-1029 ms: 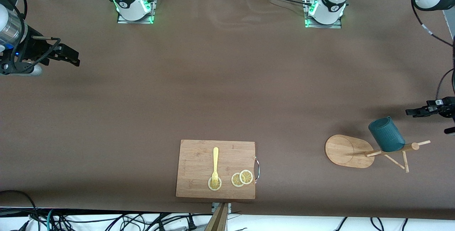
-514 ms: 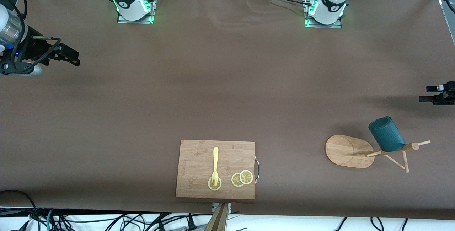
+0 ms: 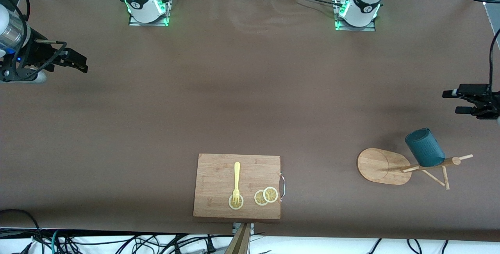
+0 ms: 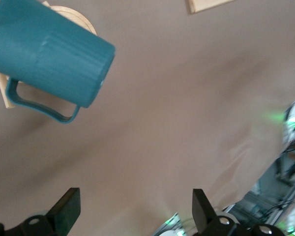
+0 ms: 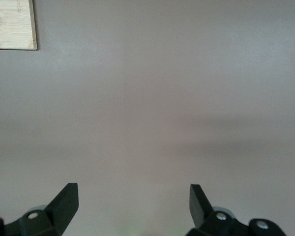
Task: Pass cup and hang on rack
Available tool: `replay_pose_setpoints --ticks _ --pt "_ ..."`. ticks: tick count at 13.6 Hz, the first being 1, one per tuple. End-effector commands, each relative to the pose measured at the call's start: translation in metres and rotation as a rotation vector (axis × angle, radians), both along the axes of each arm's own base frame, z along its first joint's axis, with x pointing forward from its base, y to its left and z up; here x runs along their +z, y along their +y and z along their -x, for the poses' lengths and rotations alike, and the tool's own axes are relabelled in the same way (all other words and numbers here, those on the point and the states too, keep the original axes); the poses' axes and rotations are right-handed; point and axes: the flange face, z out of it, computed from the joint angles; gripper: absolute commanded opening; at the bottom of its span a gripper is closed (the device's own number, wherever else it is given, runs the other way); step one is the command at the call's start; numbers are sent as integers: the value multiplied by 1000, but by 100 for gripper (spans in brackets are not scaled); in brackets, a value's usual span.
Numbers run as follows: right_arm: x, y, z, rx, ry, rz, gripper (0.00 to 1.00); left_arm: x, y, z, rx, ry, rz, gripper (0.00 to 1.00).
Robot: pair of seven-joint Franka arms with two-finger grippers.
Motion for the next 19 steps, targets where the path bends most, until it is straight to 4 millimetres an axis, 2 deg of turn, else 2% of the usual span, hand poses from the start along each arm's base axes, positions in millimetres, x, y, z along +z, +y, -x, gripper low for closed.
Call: replay_pose_setpoints --ticks 1,3,5,7,9,10,12,14,15,17,19 --pt "6 2 0 -10 3 -12 100 24 -55 -2 -113 -38 -200 100" --pt "6 4 0 -9 2 -18 100 36 -93 -4 -104 -43 -300 100" --pt "6 3 0 -10 4 -18 100 51 -142 -1 -53 -46 -448 100" --pt "6 2 0 -12 4 -18 100 57 -174 9 -5 -41 -529 100" --pt "6 3 0 -10 2 -18 100 51 -176 24 24 -116 -535 100" --pt "6 3 0 -9 4 -18 100 46 -179 40 28 -163 -541 100" --pt "6 2 0 -10 4 -18 100 33 -172 59 60 -265 -540 100" --pt "6 2 0 -10 4 -18 100 38 -171 61 74 -300 -539 100" --pt "6 2 0 -10 4 -18 100 48 -163 58 103 -314 -539 100" --pt "5 2 0 -10 5 -18 100 60 -157 57 255 -305 -559 100" --pt "6 0 0 -12 4 -18 100 61 -163 65 289 -249 -584 100"
